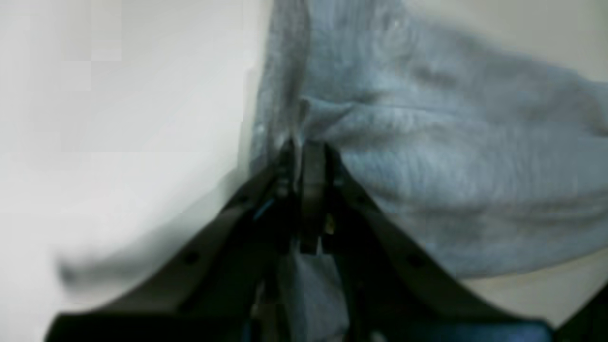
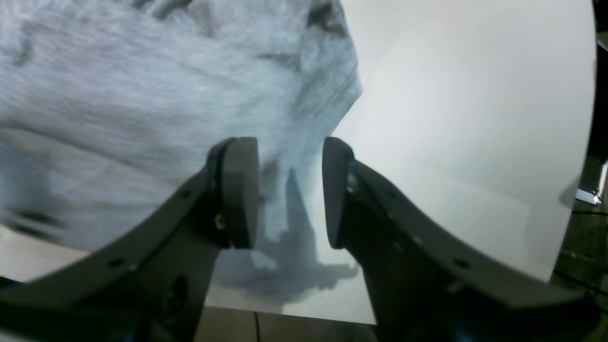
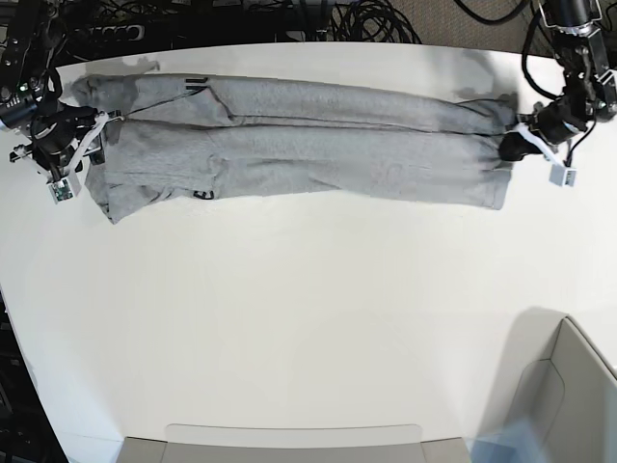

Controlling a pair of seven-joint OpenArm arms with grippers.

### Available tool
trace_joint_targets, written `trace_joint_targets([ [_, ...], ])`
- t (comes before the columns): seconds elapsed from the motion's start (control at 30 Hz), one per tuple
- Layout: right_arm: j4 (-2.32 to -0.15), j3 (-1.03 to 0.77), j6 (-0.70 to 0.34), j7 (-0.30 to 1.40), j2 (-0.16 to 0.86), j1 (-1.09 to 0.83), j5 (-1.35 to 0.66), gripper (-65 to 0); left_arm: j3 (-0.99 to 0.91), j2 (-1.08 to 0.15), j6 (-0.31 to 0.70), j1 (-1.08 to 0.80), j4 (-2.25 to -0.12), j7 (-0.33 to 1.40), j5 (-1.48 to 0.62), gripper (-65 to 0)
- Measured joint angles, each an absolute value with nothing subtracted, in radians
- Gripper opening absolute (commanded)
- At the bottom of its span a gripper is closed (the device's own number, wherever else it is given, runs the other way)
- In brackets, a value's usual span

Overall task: Fold the T-shirt properly
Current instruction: 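Stretch the strip ends apart and release the right gripper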

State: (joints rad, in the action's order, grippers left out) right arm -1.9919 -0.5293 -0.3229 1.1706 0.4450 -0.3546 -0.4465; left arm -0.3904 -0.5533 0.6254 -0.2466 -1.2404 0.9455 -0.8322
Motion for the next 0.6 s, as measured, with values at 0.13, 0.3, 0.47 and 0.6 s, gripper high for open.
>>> trace_joint_targets([
  [0.13,-1.992,-0.529,-0.323,1.171,0.442,-0.351,-0.448,-42.5,-0.409,-0.554,0.615,-0.214,-1.237,0.953,-0.811,-65.0],
  [0.3,-1.992,-0.529,-0.323,1.168,0.439,-0.332,-0.447,-42.5,-0.409,-0.554,0.613,-0.149,-1.233,0.979,-0.742,-65.0],
  [0.47,-1.992,-0.531,-0.323,1.171,0.440,-0.330,-0.446,-42.5,-0.467,-0.552,0.605,-0.163,-1.283,1.021,-0.704,-65.0],
  [0.6,-1.992,-0.531,-0.323,1.171,0.440,-0.332,-0.446,-42.5,-0.531,-0.562,0.591,-0.172,-1.396,1.126,-0.669,-65.0],
])
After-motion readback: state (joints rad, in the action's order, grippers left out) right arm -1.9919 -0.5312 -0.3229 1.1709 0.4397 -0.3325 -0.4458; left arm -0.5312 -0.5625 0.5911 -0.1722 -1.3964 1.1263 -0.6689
